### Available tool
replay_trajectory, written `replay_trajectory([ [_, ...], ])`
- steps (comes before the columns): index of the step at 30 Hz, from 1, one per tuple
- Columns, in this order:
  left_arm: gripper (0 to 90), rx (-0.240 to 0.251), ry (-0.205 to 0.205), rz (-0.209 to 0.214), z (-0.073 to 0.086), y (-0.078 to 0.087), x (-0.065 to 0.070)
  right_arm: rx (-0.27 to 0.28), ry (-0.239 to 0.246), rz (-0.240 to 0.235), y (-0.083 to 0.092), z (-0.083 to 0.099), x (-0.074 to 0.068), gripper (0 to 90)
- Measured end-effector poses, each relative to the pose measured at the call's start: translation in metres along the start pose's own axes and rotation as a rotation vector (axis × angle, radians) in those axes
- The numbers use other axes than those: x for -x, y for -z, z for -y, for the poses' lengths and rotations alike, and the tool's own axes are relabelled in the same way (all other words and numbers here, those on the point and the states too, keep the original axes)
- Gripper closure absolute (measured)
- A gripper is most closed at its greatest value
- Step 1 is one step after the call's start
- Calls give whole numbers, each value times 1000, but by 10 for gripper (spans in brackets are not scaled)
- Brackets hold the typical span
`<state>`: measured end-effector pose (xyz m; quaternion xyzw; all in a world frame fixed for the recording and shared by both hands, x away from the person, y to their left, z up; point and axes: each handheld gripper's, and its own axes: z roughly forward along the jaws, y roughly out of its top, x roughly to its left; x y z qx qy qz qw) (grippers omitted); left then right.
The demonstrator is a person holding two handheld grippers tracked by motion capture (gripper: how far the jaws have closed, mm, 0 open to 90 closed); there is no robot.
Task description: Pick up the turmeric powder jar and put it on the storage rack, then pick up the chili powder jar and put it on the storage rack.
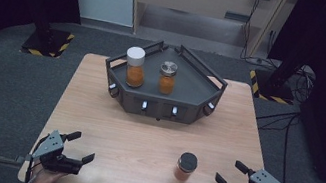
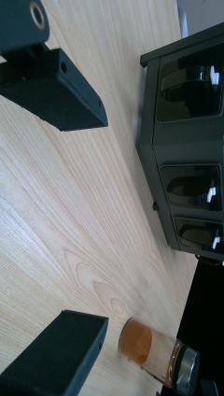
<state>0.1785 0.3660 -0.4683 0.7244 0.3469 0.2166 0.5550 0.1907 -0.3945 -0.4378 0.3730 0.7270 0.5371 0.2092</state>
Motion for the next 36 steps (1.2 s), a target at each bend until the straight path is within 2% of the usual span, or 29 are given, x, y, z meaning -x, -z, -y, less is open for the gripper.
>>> replay_trajectory([
  [16, 43, -4, -6, 1, -1, 0, 0, -4, -20, -11, -1, 1, 3, 89],
  [36, 44, -2, -6, 3, 0, 0, 0, 10, -14, -5, 1, 1, 2, 88],
])
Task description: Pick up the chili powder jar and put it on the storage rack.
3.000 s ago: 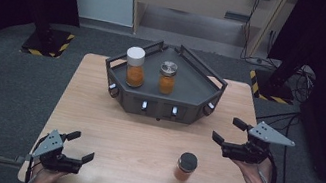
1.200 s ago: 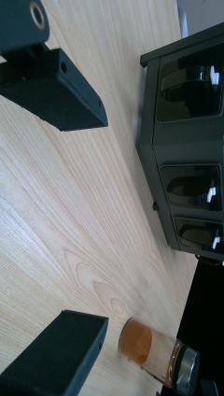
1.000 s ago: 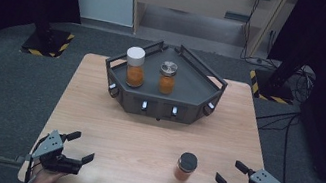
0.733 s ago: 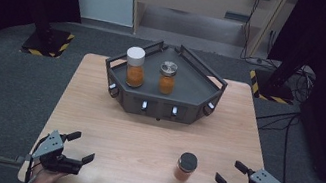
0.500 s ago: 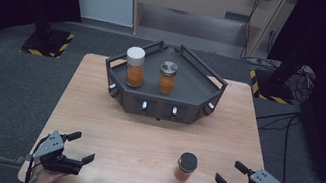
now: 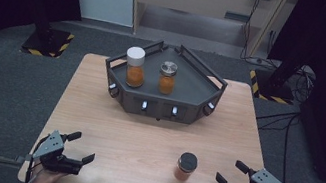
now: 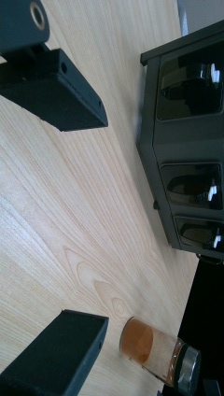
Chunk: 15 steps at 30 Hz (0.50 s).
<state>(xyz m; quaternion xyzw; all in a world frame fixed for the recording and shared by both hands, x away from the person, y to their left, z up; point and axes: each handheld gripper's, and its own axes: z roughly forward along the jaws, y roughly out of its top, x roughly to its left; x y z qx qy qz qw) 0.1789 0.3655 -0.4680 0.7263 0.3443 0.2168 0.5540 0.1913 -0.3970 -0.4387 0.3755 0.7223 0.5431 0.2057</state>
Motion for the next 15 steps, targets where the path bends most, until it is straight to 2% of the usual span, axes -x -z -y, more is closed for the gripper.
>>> replay_trajectory([
  [15, 44, -1, 3, -4, 0, 0, 0, 21, 8, -2, 6, -9, 0, 90],
])
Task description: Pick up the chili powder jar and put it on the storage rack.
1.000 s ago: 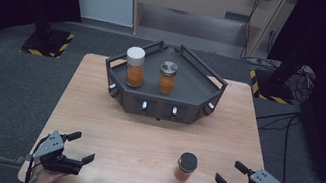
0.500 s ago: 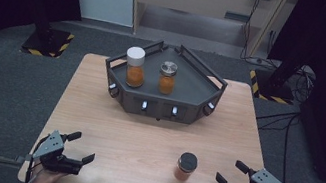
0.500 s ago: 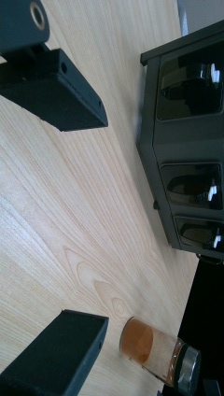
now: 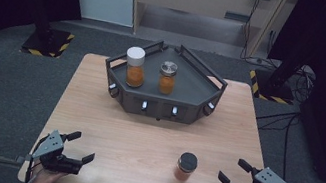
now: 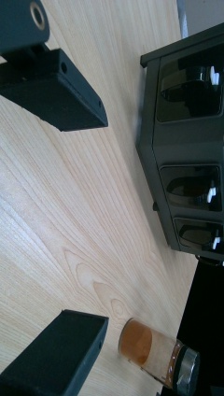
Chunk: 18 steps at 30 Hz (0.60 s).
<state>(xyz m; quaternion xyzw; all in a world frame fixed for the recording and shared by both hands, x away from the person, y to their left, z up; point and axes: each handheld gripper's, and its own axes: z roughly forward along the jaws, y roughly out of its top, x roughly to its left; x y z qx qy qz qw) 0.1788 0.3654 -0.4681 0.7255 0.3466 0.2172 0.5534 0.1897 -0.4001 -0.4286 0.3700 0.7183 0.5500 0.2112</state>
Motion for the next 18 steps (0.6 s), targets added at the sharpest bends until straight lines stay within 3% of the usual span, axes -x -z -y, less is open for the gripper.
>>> replay_trajectory([
  [18, 43, -3, 4, -5, 0, 0, 0, 1, 33, -13, 2, -18, -4, 90],
])
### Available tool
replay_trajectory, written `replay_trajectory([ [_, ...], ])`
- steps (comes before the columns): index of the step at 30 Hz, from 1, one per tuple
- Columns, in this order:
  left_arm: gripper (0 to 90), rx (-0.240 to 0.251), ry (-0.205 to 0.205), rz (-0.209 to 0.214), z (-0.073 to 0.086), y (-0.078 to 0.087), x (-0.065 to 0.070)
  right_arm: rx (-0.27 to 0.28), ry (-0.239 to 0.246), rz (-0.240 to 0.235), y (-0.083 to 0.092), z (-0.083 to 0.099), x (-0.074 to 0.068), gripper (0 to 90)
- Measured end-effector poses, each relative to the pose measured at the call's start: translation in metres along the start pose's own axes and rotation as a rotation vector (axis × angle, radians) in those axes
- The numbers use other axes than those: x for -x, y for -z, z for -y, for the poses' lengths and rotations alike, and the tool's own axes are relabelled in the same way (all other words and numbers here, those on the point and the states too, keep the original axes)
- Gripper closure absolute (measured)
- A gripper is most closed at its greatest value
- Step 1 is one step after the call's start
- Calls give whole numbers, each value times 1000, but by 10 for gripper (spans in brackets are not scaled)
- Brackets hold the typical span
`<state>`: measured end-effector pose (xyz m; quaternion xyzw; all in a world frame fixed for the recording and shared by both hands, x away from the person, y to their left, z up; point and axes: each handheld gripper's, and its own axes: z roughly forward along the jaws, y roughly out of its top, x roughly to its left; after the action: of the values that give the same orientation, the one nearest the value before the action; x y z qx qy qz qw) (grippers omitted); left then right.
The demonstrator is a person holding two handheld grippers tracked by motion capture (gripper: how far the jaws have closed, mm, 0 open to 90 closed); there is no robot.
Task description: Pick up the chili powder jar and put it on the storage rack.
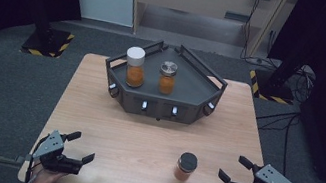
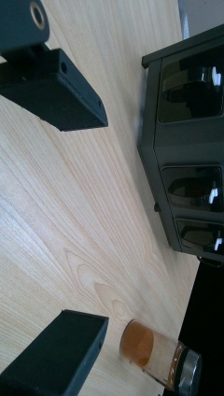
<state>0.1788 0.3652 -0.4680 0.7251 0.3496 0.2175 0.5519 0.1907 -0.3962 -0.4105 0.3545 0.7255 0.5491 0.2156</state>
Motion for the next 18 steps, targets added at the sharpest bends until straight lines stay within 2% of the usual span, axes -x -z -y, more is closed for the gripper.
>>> replay_trajectory([
  [10, 43, -1, -1, 1, 0, 0, 0, -8, 32, -47, -9, -16, -3, 90],
  [18, 44, -2, -2, 0, 0, 0, 0, -15, 24, -95, -22, -19, -4, 91],
])
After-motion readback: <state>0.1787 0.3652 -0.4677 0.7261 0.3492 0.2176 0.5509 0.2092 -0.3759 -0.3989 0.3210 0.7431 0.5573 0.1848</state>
